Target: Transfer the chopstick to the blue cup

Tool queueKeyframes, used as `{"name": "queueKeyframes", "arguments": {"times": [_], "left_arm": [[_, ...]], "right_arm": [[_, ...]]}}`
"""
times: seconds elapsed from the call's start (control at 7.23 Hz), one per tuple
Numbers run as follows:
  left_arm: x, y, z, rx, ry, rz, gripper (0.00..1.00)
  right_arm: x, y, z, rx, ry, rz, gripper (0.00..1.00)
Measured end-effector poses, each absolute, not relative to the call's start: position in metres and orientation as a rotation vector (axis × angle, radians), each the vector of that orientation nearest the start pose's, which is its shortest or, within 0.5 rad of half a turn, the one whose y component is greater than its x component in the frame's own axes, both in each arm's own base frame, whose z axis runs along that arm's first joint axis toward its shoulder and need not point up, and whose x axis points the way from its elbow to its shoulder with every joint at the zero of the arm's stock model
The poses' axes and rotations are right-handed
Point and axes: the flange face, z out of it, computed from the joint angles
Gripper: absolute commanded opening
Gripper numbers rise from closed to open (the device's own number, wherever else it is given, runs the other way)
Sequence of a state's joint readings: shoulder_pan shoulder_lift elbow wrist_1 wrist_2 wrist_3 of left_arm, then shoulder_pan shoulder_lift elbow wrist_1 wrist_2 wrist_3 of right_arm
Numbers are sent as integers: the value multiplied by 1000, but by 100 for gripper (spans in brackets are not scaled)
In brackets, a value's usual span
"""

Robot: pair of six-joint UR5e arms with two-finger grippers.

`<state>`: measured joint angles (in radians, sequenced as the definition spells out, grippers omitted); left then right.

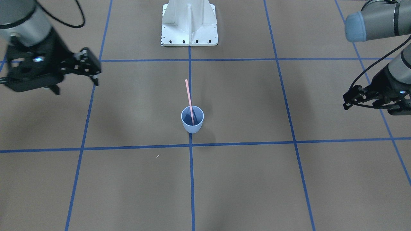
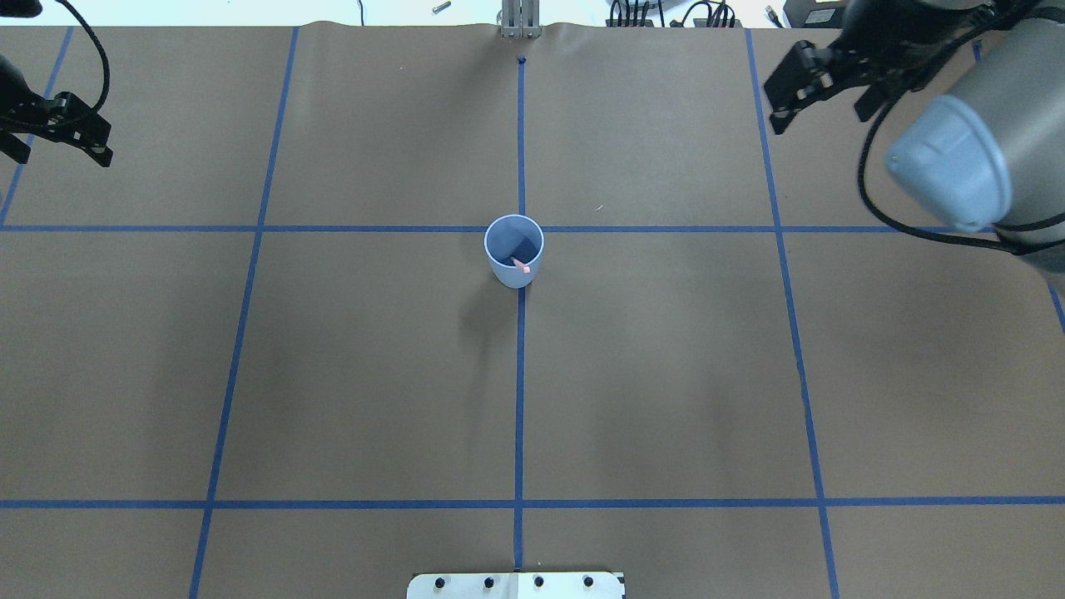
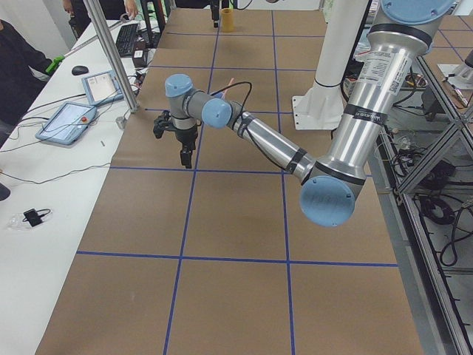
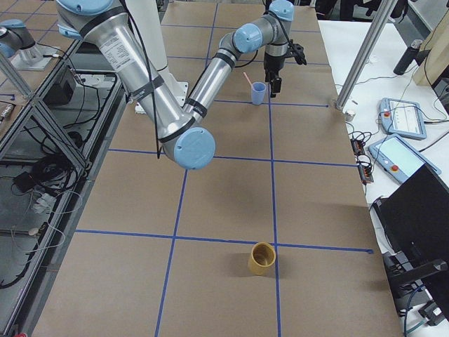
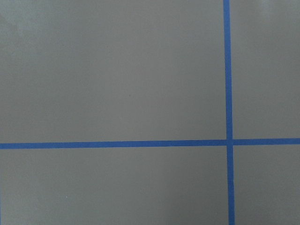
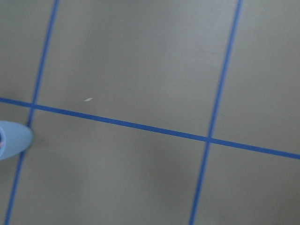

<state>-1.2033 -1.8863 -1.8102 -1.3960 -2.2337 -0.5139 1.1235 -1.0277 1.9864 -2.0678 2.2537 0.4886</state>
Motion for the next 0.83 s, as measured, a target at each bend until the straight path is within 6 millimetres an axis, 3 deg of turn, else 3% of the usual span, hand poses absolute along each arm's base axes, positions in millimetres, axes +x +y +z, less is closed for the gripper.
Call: {"name": "queueKeyframes", "arguments": {"times": [0.14,0.42,0.55,0.69,0.83], "left_arm": [[123,-575,404,58,743,-35,98],[71,-568,440,85,718,5,98],[47,-559,465,90,704,33,98],[18,-545,493,108,693,63,98],[-5,-532,516,142,684,104,98]], "right_arm": [[-132,-540,285,63,-769,-67,100],[-25,-553,403,21,-721,-91,100],[8,-553,455,-11,-709,-129,100],[33,-549,491,-36,-689,-145,100],[50,-544,509,-45,-659,-143,100]]}}
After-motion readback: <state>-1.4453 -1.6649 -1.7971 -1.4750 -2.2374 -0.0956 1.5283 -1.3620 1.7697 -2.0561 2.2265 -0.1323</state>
